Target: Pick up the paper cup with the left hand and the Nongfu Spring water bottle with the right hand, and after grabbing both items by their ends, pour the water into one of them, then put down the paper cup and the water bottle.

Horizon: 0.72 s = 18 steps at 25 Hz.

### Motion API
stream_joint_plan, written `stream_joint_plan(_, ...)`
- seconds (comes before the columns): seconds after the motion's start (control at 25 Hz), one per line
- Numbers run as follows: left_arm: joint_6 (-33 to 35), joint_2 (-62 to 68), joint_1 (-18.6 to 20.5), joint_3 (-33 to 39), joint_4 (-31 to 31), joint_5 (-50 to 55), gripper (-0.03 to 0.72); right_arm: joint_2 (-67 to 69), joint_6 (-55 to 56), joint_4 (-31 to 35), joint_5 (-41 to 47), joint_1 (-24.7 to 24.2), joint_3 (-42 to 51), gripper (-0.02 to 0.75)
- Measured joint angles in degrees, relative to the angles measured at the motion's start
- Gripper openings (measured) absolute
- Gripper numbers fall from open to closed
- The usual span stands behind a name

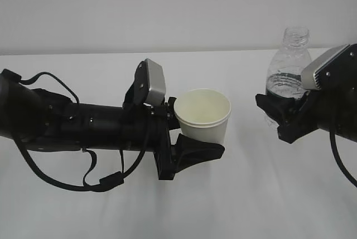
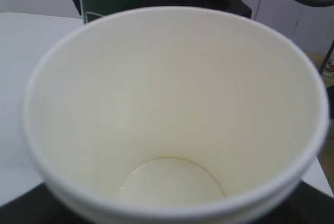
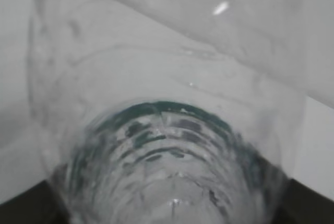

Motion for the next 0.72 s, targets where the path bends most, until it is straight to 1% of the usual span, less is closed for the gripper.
stream_joint_plan(0.32, 0.0, 0.0, -2.2, 0.0, 0.0, 0.9, 0.513, 0.6, -0.3, -5.2, 0.0, 0.0, -0.6, 0.484)
stream_joint_plan(0.6, 0.0, 0.0, -2.6, 0.0, 0.3, 3.0, 0.511, 4.1, -1.8, -9.5, -1.5, 0.0, -3.4, 0.484)
stream_joint_plan(0.72, 0.0, 0.0, -2.6, 0.0, 0.3, 3.0, 0.509, 4.5, -2.9, -10.2, -1.9, 0.6, -4.7, 0.484)
